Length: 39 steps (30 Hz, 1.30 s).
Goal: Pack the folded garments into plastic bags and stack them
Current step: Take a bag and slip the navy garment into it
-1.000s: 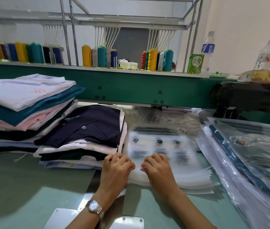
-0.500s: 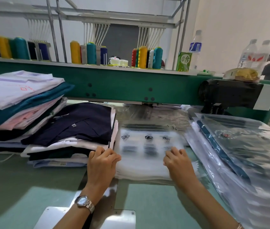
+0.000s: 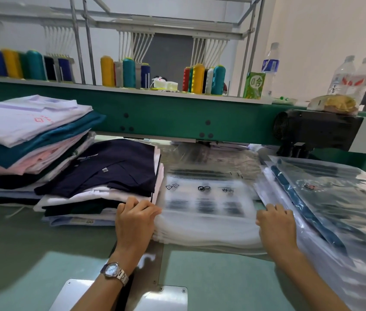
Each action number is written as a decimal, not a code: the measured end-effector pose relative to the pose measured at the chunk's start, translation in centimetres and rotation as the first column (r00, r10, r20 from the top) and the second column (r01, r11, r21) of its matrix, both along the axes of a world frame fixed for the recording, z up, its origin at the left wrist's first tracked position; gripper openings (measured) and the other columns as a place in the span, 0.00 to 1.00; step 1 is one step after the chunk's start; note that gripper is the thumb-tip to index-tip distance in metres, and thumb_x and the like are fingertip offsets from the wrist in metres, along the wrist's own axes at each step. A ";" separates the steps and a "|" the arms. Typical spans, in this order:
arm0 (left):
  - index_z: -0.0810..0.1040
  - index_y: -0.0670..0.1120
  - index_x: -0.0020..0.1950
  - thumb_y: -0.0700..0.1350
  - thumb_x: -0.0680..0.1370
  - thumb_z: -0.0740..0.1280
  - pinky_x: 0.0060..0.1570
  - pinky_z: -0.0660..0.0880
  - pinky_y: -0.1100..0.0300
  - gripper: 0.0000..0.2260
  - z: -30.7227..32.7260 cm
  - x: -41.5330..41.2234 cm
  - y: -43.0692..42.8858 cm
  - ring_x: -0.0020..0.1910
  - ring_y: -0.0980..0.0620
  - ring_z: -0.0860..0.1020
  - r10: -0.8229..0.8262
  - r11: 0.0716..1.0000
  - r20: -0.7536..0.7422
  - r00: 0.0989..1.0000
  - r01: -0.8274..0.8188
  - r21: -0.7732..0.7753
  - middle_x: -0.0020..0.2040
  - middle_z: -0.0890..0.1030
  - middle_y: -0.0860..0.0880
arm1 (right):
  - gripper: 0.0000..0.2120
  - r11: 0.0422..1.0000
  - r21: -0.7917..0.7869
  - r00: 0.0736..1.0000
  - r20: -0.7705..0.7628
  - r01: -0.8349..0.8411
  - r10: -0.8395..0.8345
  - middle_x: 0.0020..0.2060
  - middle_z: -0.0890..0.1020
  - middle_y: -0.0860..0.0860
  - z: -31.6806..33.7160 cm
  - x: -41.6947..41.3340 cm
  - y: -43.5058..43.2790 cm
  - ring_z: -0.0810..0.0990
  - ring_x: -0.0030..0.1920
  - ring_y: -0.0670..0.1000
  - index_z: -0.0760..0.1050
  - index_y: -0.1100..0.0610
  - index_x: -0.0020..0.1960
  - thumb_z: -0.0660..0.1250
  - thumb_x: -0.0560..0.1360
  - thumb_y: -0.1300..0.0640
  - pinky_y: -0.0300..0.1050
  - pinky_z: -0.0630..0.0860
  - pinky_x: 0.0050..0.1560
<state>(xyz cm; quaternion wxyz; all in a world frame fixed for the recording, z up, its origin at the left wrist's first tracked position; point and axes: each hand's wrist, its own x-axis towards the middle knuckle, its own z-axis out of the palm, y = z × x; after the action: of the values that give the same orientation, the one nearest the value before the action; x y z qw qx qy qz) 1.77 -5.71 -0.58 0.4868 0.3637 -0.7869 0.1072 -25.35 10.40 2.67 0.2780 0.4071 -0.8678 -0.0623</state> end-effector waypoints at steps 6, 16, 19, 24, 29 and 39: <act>0.85 0.53 0.37 0.40 0.65 0.81 0.39 0.60 0.56 0.09 -0.3 -0.3 0.3 0.36 0.49 0.74 -0.012 1.000 0.008 1.000 0.012 -0.012 0.36 0.81 0.58 | 0.10 0.989 0.043 0.989 0.049 0.141 -0.143 0.48 0.80 0.46 0.3 0.1 -0.3 0.75 0.54 0.50 0.78 0.48 0.52 0.63 0.75 0.60 0.43 0.67 0.53; 0.85 0.53 0.39 0.37 0.64 0.80 0.39 0.61 0.55 0.12 -0.6 -0.5 0.2 0.38 0.49 0.75 0.018 1.000 -0.047 0.999 -0.018 0.001 0.38 0.82 0.58 | 0.13 0.979 0.180 0.990 0.084 0.095 -0.111 0.56 0.78 0.48 1.8 0.4 -1.9 0.72 0.61 0.53 0.75 0.47 0.58 0.62 0.75 0.56 0.49 0.66 0.59; 0.85 0.53 0.40 0.38 0.67 0.78 0.40 0.62 0.55 0.11 -0.9 -0.2 -0.2 0.39 0.49 0.75 0.017 1.000 -0.034 0.999 -0.017 -0.007 0.39 0.82 0.58 | 0.16 0.941 0.015 0.890 0.328 -0.339 0.315 0.58 0.76 0.49 1.0 1.0 -3.2 0.71 0.61 0.53 0.76 0.47 0.61 0.64 0.76 0.41 0.47 0.68 0.60; 0.84 0.53 0.40 0.41 0.70 0.72 0.40 0.62 0.54 0.06 -1.2 -0.3 -0.4 0.39 0.49 0.75 0.013 0.999 -0.031 0.999 -0.014 -0.041 0.40 0.82 0.59 | 0.15 0.710 -0.422 0.382 0.628 -0.564 0.678 0.49 0.80 0.42 -0.9 2.9 -5.4 0.76 0.52 0.41 0.82 0.46 0.52 0.66 0.73 0.39 0.38 0.70 0.53; 0.84 0.54 0.41 0.43 0.71 0.72 0.41 0.61 0.56 0.06 -1.7 -0.2 -0.9 0.41 0.50 0.74 0.015 0.998 -0.015 1.000 -0.016 -0.062 0.41 0.82 0.59 | 0.07 0.683 -0.491 0.370 0.591 -0.540 0.717 0.49 0.81 0.40 -2.4 1.6 -6.2 0.77 0.51 0.39 0.83 0.46 0.50 0.68 0.76 0.47 0.39 0.72 0.50; 0.81 0.45 0.61 0.41 0.78 0.66 0.58 0.73 0.56 0.13 -1.5 -2.2 1.3 0.59 0.51 0.78 -0.433 0.869 0.239 0.869 0.473 -0.144 0.58 0.81 0.51 | 0.16 0.754 -0.356 0.495 0.587 -0.552 0.640 0.65 0.77 0.46 -4.5 1.6 -5.7 0.74 0.65 0.48 0.77 0.50 0.64 0.56 0.82 0.49 0.43 0.71 0.62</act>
<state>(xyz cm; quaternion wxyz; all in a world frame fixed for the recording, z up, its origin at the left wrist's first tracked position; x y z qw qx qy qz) -0.44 -4.39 -2.08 0.4510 0.1054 -0.8803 0.1027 -23.78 4.74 -1.84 -0.0302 0.6571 -0.7129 0.2431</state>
